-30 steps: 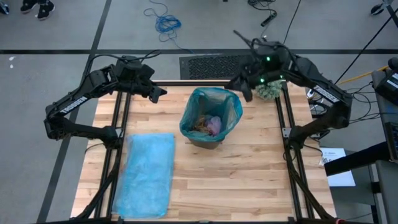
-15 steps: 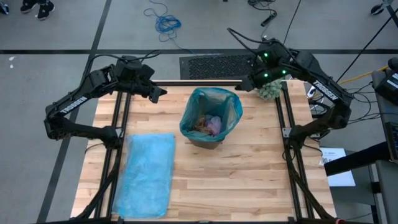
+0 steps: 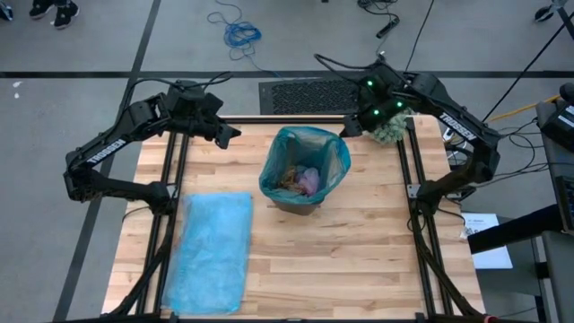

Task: Place trash/remove bag and relplace
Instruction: Remove the trash bag from the trash bin

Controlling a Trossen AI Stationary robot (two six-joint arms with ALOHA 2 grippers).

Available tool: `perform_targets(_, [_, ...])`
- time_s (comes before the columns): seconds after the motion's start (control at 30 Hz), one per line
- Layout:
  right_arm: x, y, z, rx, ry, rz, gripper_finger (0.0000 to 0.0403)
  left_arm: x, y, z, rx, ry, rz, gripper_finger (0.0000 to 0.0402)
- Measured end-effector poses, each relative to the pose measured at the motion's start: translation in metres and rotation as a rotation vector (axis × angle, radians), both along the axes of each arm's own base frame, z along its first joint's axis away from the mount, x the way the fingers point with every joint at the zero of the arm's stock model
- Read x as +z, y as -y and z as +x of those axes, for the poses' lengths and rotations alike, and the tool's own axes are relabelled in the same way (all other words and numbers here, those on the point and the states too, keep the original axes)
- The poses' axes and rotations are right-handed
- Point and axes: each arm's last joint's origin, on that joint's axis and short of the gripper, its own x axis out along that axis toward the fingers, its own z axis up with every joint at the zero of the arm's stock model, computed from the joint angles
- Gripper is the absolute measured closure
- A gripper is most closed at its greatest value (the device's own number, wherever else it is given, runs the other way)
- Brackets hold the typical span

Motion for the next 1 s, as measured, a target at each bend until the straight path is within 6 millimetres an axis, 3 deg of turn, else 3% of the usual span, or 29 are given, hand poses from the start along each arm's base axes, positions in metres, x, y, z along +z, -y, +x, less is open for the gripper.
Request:
perform_targets(0.23, [0.001,-0.001,0.001,0.019,0.021,0.015,0.0359,0.000,0.000,0.000,-0.001,0.001,-0.001,0.0402])
perform_targets(0.33, [0.001,-0.001,0.001,0.035,0.033,0.038,0.0366,0.000,0.000,0.000,-0.001,0.000,-0.001,0.0402])
perform_targets(0.67, [0.003,-0.003,0.004,0.060,0.071,0.062,0.0290,0.000,0.000,0.000,-0.002,0.001,-0.001,0.0402])
perform_targets(0.77, [0.002,-0.001,0.003,0.048,0.068,0.060,0.0286,0.000,0.000,0.000,-0.002,0.001,-0.001,0.0402])
perform_targets(1.0, [-0.003,-0.002,0.013,0.141,0.059,0.008,0.0392,0.000,0.000,0.000,-0.002,0.001,-0.001,0.0402])
